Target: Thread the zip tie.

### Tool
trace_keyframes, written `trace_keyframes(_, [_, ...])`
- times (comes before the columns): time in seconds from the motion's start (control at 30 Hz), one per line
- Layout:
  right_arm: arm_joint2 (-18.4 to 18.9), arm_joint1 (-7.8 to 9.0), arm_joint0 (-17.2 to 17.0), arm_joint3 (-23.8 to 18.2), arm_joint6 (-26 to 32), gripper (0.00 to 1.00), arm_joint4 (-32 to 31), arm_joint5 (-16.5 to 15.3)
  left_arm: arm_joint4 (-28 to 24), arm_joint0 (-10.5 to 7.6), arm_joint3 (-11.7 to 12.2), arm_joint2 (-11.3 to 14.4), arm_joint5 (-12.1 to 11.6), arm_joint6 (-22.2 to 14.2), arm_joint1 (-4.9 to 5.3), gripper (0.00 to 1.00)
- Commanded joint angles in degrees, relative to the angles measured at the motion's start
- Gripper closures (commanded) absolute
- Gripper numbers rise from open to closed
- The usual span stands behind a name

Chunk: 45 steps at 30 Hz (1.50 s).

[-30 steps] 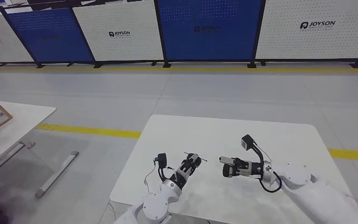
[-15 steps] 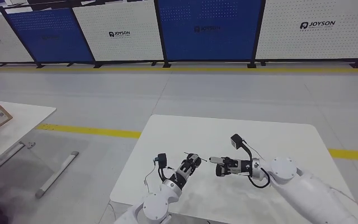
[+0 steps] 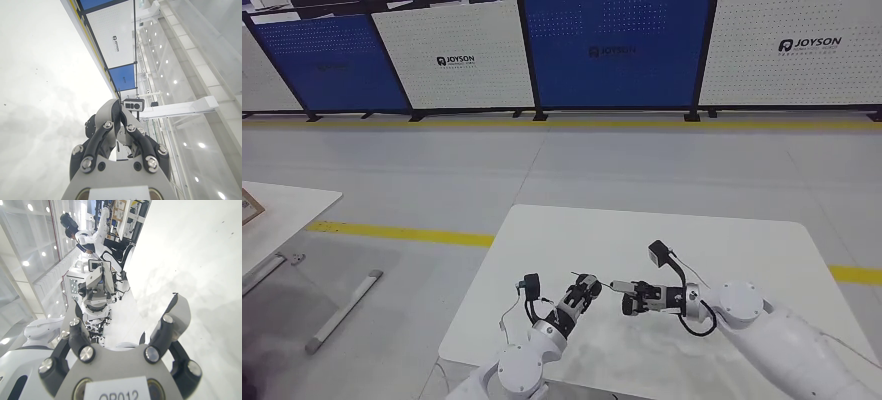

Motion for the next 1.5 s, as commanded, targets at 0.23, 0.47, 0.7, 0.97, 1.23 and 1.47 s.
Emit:
trace_keyframes(0.23, [7.97,-0.90,-3.73,-0.68,2.01,0.00,2.41,-0.24,0.00,0.00,0.00,0.00,0.00,0.00,0.00,1.00])
trace_keyframes(0.47, [8.53,-1.62,-4.49,0.45,2.33,0.00,1.69,-0.24,0.00,0.00,0.00,0.00,0.00,0.00,0.00,1.00])
trace_keyframes(0.7, [8.53,-1.62,-4.49,0.45,2.33,0.00,1.69,-0.24,0.00,0.00,0.00,0.00,0.00,0.00,0.00,1.00])
trace_keyframes(0.97, [8.61,-1.65,-5.14,-0.16,1.97,0.00,1.06,0.49,0.00,0.00,0.00,0.00,0.00,0.00,0.00,1.00])
trace_keyframes(1.23, [10.33,-3.48,-5.21,2.94,8.00,0.00,5.16,-0.24,0.00,0.00,0.00,0.00,0.00,0.00,0.00,1.00])
trace_keyframes(1.47, [10.12,-3.86,-4.95,3.58,8.12,0.00,4.66,-0.24,0.00,0.00,0.00,0.00,0.00,0.00,0.00,1.00])
